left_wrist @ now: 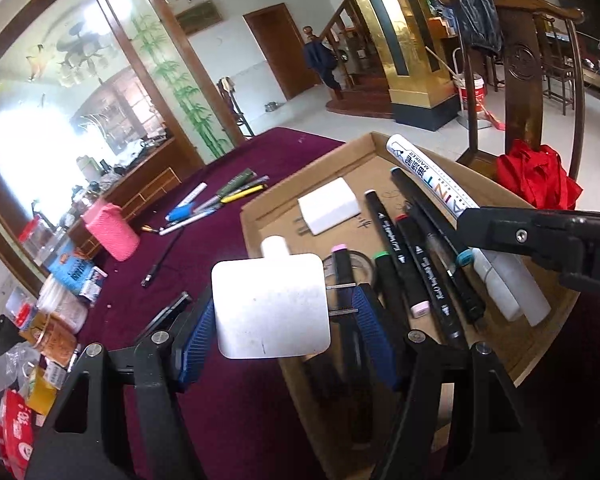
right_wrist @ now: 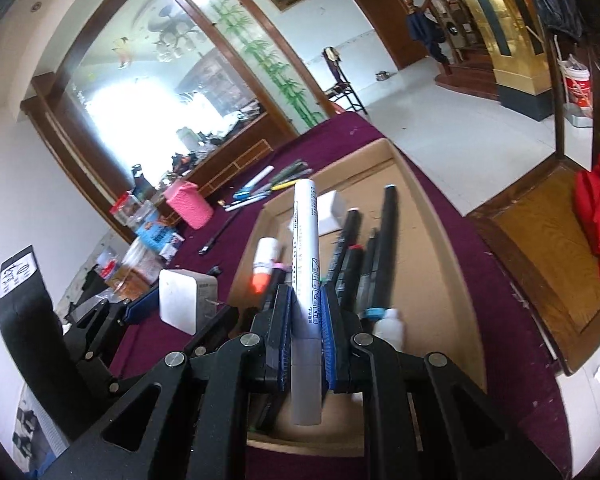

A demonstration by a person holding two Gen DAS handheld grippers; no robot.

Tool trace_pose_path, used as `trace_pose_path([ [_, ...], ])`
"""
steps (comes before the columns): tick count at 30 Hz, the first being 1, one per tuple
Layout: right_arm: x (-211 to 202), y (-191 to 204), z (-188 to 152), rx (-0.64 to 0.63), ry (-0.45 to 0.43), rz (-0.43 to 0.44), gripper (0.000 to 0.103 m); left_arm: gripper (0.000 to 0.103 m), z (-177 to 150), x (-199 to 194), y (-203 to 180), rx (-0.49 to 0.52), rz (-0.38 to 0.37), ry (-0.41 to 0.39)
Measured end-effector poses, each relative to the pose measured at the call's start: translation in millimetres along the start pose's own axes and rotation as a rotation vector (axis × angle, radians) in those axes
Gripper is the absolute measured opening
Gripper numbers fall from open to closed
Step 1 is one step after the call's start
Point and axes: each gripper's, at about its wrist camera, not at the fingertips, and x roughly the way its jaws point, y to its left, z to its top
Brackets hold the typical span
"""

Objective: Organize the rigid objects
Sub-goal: 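Carry the white charger and white paint marker over the cardboard tray, then lower the charger and paint marker into the tray and open both grippers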

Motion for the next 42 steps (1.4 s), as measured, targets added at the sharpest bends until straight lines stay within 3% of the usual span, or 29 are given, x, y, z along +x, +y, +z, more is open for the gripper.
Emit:
trace_pose_path([
  [8,6,-11,4,-0.003,0.022,-0.071,0.013,0.066,1,9,-8,-0.017,-0.034,0.022],
  [42,35,-3,2,-0.075,0.069,-0.193,0.013,0.066,-4,27,-14,-0.076,-0.124,0.047],
])
